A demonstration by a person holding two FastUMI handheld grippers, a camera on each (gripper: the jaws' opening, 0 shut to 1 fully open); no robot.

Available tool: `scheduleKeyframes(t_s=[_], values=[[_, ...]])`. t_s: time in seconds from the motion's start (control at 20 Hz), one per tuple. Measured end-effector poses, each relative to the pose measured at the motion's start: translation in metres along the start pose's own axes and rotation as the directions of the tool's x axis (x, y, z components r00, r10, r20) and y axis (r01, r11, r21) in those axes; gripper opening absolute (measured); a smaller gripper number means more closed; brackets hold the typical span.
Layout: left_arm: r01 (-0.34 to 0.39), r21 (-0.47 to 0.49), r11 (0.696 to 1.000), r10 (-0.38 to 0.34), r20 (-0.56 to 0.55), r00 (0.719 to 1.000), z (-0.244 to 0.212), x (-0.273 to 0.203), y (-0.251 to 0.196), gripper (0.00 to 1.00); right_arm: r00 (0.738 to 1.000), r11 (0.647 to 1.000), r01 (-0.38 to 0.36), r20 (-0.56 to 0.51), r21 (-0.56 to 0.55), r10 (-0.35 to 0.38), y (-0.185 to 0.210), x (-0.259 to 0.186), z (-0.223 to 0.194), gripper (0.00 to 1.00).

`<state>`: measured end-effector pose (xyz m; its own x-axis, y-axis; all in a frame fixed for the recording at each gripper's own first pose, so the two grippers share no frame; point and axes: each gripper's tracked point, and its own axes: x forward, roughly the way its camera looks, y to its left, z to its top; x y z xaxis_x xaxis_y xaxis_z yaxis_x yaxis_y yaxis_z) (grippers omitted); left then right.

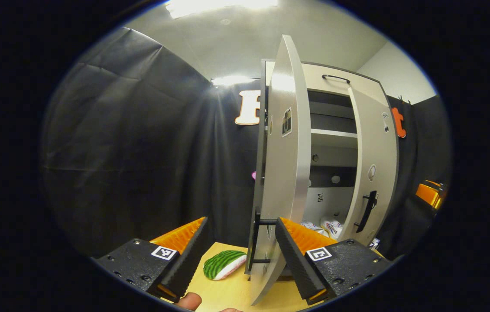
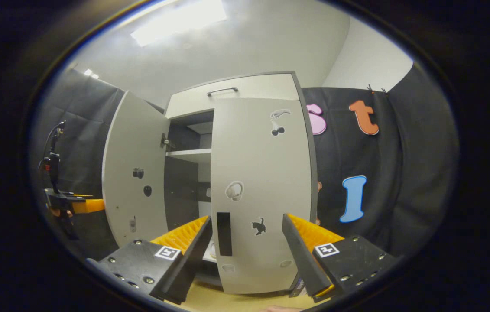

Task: Grab one shoe with the right hand and put it into the shoe cabinet, grab the other shoe with the left hand and put it into the shoe cabinet; then close the right door with the right hand and the left door with the left hand.

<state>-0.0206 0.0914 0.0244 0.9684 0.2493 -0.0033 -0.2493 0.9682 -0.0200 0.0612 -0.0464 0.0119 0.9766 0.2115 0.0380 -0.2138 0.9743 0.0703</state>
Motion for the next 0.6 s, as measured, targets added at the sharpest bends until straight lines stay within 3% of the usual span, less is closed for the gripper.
scheduleKeyframes(t_s=[0.45,0.5,0.6], values=[[0.111,-0.01,0.994,-0.111,-0.003,0.994,-0.005,0.006,-0.044,0.88,0.999,0.999,0.041,0.0,-0.007,-0.041,-0.012,-0.014,0.001,0.96],[0.126,-0.011,0.992,-0.126,-0.004,0.992,-0.005,0.008,-0.05,0.93,0.999,0.999,0.045,0.002,-0.009,-0.045,-0.013,-0.016,0.002,0.96],[0.159,-0.006,0.987,-0.159,-0.005,0.987,-0.006,0.012,-0.064,0.94,0.998,0.998,0.056,0.003,-0.012,-0.056,-0.017,-0.017,0.003,0.96]])
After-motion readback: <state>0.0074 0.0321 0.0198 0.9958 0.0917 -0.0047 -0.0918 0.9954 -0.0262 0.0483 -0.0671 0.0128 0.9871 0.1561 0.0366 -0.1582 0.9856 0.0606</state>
